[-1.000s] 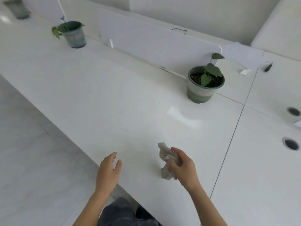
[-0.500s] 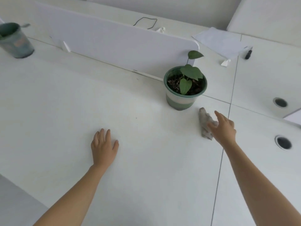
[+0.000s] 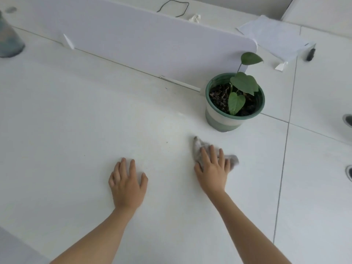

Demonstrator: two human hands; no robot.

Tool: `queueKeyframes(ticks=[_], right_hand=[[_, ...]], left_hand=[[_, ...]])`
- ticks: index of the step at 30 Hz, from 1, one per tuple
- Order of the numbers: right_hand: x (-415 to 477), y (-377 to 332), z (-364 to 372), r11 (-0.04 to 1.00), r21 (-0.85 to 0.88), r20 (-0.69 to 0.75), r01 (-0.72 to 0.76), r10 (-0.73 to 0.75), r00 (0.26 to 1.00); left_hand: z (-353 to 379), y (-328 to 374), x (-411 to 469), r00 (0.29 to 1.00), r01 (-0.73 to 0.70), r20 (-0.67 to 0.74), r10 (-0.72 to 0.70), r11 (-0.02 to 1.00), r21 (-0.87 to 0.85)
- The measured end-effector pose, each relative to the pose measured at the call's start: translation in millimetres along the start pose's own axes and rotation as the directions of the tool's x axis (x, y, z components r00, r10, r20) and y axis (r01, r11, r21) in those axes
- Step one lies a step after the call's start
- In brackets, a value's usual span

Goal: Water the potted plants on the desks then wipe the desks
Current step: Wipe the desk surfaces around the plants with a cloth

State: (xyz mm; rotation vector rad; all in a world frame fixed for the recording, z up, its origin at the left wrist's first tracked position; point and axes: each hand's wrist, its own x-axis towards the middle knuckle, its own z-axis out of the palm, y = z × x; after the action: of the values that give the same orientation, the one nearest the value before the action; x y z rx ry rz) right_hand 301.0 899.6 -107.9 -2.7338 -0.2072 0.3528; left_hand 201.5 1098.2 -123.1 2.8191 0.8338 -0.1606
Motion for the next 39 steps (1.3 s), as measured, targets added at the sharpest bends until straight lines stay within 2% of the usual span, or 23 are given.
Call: queueKeyframes(ticks=[2,3,5,6,9,11,13,15,17,19,21,25,27,28,29,30,32,33,34,36,39], right_hand=[[9,-29,13,0.994,-0.005,0.030,0.113,-0.113,0.993],[17,-36,14,0.988,-0.009,0.001,0.156,-0.156,0.988],[51,-52,15,0.985,-0.023,0.012,0.170,-0.170,0.985],[71,-59,19,0.989,-0.032,0.036,0.142,-0.141,0.989],[108,-68,9,1.000,0.007,-0.053,-0.002,0.003,0.999],[128,-83,10,0.994,0.052,-0.059,-0.091,0.094,0.994],[134,-94,15,0.993,0.062,-0.058,-0.099,0.103,0.993],[129,-97,16,0.999,0.030,-0.050,-0.026,0.027,0.998],[113,-89,19,0.994,-0.008,-0.003,0.110,-0.110,0.994],[89,-73,22,0.953,-0.035,0.014,0.300,-0.300,0.954],[65,-45,24,0.902,-0.072,0.024,0.425,-0.425,0.905],[33,36,2,0.884,-0.112,0.046,0.455,-0.452,0.891],[27,79,-17,0.926,-0.136,-0.046,0.352,-0.361,0.931],[28,96,-28,0.962,-0.126,-0.102,0.241,-0.255,0.962],[30,109,-40,0.993,-0.091,-0.175,0.077,-0.092,0.980],[34,117,-51,0.990,-0.033,-0.237,-0.139,0.127,0.963],[45,119,-65,0.841,0.139,-0.293,-0.523,0.539,0.789],[51,112,-67,0.756,0.216,-0.287,-0.618,0.654,0.700],[55,104,-65,0.702,0.270,-0.282,-0.659,0.712,0.643],[60,80,-53,0.679,0.301,-0.276,-0.670,0.734,0.620],[46,38,-26,0.782,0.232,-0.270,-0.578,0.623,0.735]], left_hand=[[2,-1,1,1.000,0.007,-0.013,-0.007,1.000,-0.006],[2,0,0,1.000,0.001,-0.029,-0.001,1.000,0.001],[7,-4,6,0.999,0.007,-0.053,-0.006,1.000,0.018],[11,-8,9,0.998,0.021,-0.062,-0.020,1.000,0.018],[13,-7,4,0.993,-0.012,-0.120,0.016,0.999,0.033],[16,-7,6,0.988,-0.016,-0.153,0.021,0.999,0.036],[17,-8,6,0.984,-0.022,-0.176,0.030,0.999,0.044],[18,-9,6,0.983,-0.028,-0.182,0.037,0.998,0.051],[17,-9,5,0.983,-0.032,-0.177,0.040,0.998,0.050],[16,-9,5,0.986,-0.033,-0.161,0.041,0.998,0.049],[15,-8,5,0.987,-0.036,-0.152,0.043,0.998,0.049],[14,-7,5,0.992,-0.041,-0.121,0.045,0.999,0.034],[14,-8,5,0.992,-0.047,-0.113,0.049,0.999,0.019],[14,-8,5,0.993,-0.050,-0.109,0.051,0.999,0.013],[13,-7,5,0.993,-0.051,-0.103,0.051,0.999,0.008],[13,-7,5,0.994,-0.049,-0.099,0.050,0.999,0.005],[12,-6,5,0.995,-0.052,-0.088,0.052,0.999,-0.003],[12,-6,5,0.995,-0.054,-0.086,0.053,0.999,-0.006],[12,-5,6,0.995,-0.058,-0.085,0.057,0.998,-0.010],[11,-5,6,0.995,-0.059,-0.080,0.057,0.998,-0.027],[11,-5,5,0.996,-0.059,-0.069,0.055,0.997,-0.051]])
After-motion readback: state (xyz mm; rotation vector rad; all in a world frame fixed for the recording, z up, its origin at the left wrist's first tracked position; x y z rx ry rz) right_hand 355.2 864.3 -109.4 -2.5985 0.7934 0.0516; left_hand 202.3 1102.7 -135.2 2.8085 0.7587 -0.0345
